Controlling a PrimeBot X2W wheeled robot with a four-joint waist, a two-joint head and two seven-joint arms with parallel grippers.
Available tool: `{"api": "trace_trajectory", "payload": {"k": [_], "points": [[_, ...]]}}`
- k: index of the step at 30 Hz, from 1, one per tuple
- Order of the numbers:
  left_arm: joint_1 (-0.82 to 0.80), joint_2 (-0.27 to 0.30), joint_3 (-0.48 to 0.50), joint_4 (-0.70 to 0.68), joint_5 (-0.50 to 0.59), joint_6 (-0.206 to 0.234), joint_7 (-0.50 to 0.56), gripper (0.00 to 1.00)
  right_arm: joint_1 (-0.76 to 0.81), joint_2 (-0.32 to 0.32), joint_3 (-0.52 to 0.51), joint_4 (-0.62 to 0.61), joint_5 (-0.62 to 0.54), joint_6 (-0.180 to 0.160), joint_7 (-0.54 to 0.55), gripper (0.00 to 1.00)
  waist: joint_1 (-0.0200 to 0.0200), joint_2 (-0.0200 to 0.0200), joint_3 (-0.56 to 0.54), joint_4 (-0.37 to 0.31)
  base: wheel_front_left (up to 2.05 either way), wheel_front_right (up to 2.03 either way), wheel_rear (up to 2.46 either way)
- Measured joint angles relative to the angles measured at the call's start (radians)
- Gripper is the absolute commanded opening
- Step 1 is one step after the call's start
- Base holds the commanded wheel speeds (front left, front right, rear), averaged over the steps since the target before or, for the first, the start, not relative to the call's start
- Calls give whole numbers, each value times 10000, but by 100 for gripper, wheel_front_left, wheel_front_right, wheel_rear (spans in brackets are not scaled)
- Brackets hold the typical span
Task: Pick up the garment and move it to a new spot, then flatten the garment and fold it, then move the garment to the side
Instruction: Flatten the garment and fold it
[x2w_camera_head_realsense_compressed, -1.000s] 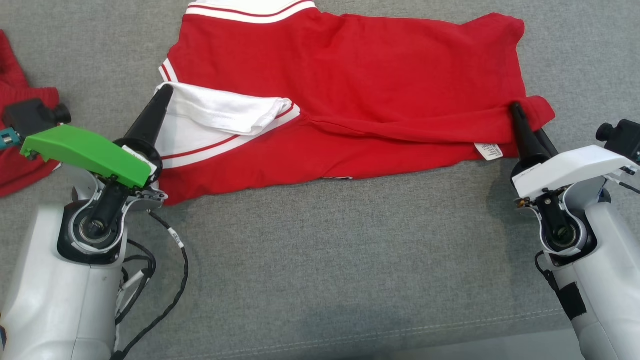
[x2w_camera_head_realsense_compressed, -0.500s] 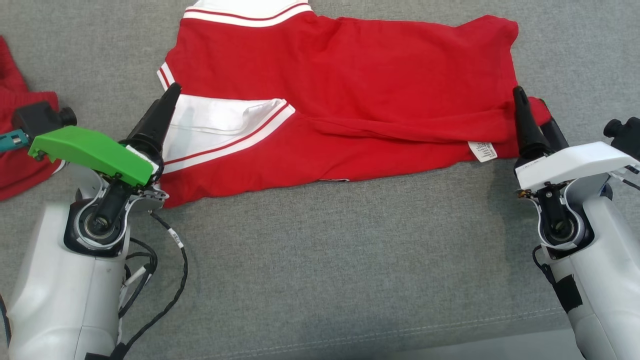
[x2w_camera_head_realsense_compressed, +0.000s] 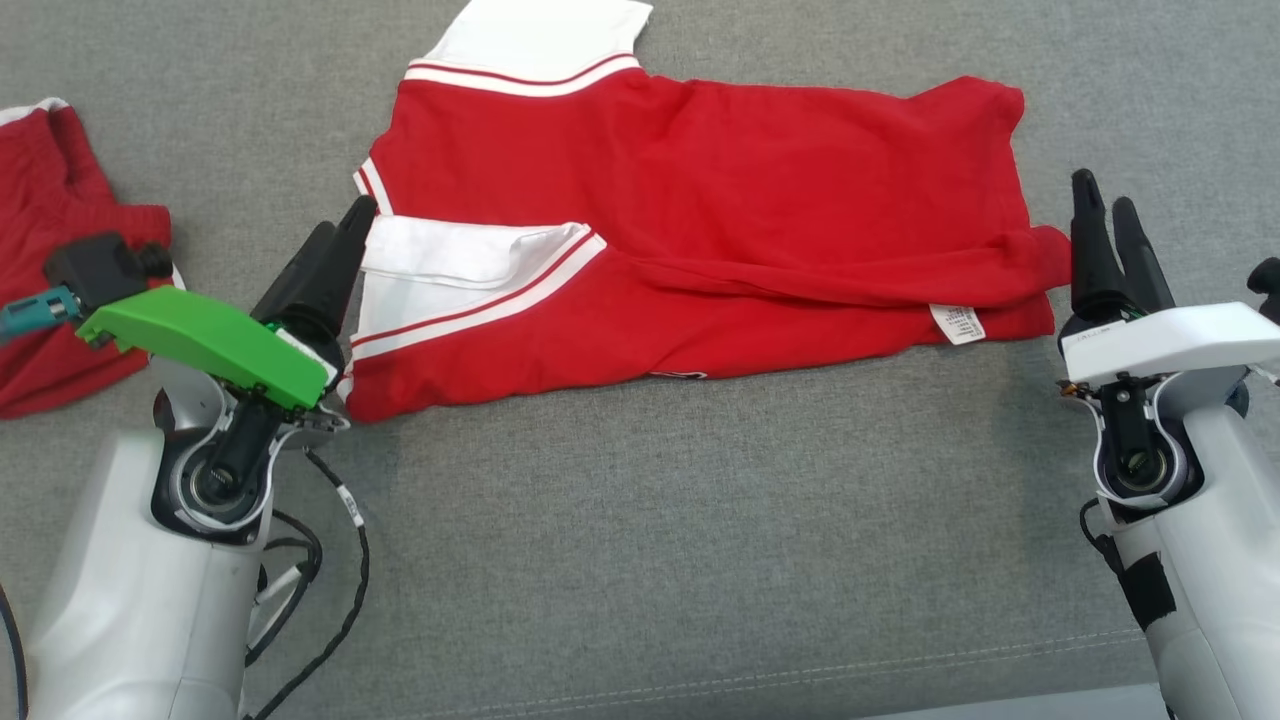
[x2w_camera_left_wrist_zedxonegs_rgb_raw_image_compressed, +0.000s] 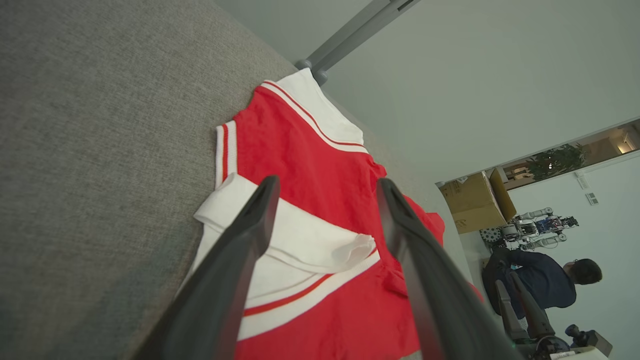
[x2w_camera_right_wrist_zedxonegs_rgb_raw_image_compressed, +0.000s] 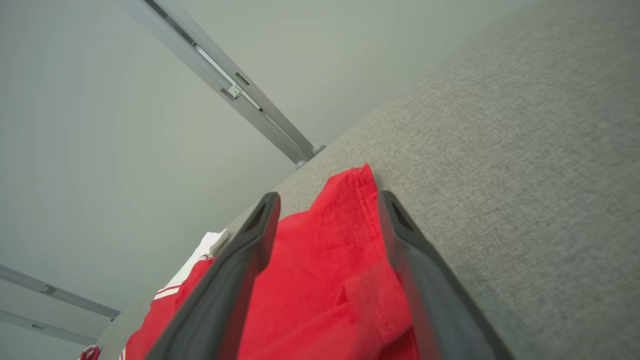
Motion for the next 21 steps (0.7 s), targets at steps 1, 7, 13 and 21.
{"api": "trace_trajectory", "payload": {"k": [1,7,13,21], "points": [[100,0,6,4,0,-6,-75,100,27,23,-155,111,77,-13,-19,100,0,0,-70,9,0,0,0],[700,10,-207,-40,128,-92,-291,100,311,-48,-385,500,27,-21,-102,100,0,0,-529,58,0,0,0],[1114,188,-520,-199,815,-140,-740,100,791,-268,-382,550,-194,-8,-105,100,0,0,-1000,159,0,0,0],[1867,717,-859,-500,1981,-165,-1413,100,1624,-384,153,552,-681,88,-138,100,0,0,-1575,302,0,0,0]]}}
